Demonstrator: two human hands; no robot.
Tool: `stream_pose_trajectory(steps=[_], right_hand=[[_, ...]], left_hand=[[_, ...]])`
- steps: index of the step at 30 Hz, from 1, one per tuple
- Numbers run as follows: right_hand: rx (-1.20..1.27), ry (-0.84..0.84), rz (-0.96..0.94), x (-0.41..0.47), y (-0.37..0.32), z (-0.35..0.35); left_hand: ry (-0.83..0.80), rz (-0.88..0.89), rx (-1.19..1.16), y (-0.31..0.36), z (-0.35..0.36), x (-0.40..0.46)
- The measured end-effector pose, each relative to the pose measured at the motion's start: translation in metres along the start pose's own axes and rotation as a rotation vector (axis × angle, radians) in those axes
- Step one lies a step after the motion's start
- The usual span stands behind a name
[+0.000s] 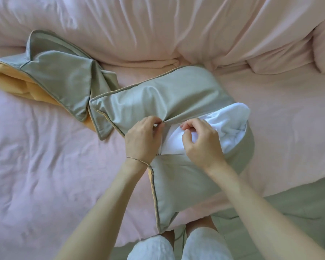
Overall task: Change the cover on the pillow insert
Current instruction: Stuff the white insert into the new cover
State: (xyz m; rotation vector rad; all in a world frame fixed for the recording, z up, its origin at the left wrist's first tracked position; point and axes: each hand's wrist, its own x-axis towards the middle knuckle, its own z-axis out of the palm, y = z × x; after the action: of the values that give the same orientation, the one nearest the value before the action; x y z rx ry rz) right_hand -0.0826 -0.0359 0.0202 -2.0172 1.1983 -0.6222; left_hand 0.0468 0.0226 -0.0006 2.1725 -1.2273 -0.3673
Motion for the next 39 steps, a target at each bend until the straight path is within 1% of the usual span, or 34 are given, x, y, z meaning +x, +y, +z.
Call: stream_pose_trajectory(steps=[3,5,8,9,11,13,14,15,16,18,19,21,23,25,27,29,30,31,33,35,37,39], right_hand=[[-0.143,-0.116,-0.218,0.0,0.004,0.011],[-0.339,-0.185,-0.317,0.002,0.004,0.02],[-0.667,-0.314,-0.354,0.009,0.002,0.035],[-0.736,-0.348,-0.361,0.012,0.002,0.041],[-0.769,-0.424,-0.358,0.02,-0.003,0.048],[-0.791,-0.558,-0.351,0.027,-0.008,0.046],[-0.825,-0.634,-0.353,0.029,-0.01,0.043],[-0.857,-0.693,-0.332,0.03,-0.009,0.042],[-0.868,-0.704,-0.319,0.03,-0.005,0.04],[-0.884,-0.682,-0.288,0.029,-0.002,0.034],[-0.866,-0.673,-0.28,0.028,-0.002,0.033],[-0.854,-0.649,-0.29,0.026,-0.007,0.028],[-0.809,-0.495,-0.373,0.023,-0.008,0.026],[-0.779,-0.486,-0.524,0.021,-0.008,0.027],[-0.762,-0.548,-0.654,0.022,-0.008,0.031],[-0.732,-0.651,-0.63,0.024,-0.01,0.036],[-0.688,-0.676,-0.604,0.027,-0.013,0.038],[-0.644,-0.653,-0.589,0.028,-0.017,0.04],[-0.602,-0.617,-0.529,0.026,-0.025,0.042],[-0.639,-0.569,-0.503,0.022,-0.024,0.046],[-0.62,-0.549,-0.417,0.02,-0.023,0.044],[-0.669,-0.542,-0.407,0.019,-0.018,0.042]], left_hand=[[-0.014,-0.214,-0.152,-0.001,-0.004,0.01],[0.011,-0.343,-0.239,-0.003,-0.007,0.018],[0.012,-0.507,-0.376,-0.016,-0.011,0.03],[0.011,-0.574,-0.467,-0.019,-0.013,0.034],[-0.009,-0.708,-0.629,-0.022,-0.021,0.039],[-0.071,-0.797,-0.792,-0.023,-0.03,0.042],[-0.127,-0.819,-0.886,-0.024,-0.034,0.044],[-0.211,-0.823,-0.963,-0.025,-0.038,0.046],[-0.319,-0.804,-0.99,-0.025,-0.041,0.048],[-0.528,-0.709,-0.887,-0.024,-0.046,0.051],[-0.592,-0.648,-0.8,-0.022,-0.047,0.052],[-0.609,-0.526,-0.638,-0.018,-0.044,0.052],[-0.537,-0.422,-0.512,-0.014,-0.042,0.05],[-0.434,-0.34,-0.404,-0.014,-0.042,0.048],[-0.304,-0.264,-0.239,-0.015,-0.042,0.048],[-0.194,-0.234,-0.055,-0.016,-0.043,0.049],[-0.164,-0.23,0.004,-0.017,-0.043,0.05],[-0.146,-0.236,0.044,-0.016,-0.043,0.05],[-0.143,-0.319,0.057,-0.017,-0.04,0.05],[-0.172,-0.453,-0.023,-0.024,-0.038,0.049],[-0.187,-0.546,-0.227,-0.031,-0.036,0.048],[-0.19,-0.619,-0.424,-0.035,-0.037,0.046]])
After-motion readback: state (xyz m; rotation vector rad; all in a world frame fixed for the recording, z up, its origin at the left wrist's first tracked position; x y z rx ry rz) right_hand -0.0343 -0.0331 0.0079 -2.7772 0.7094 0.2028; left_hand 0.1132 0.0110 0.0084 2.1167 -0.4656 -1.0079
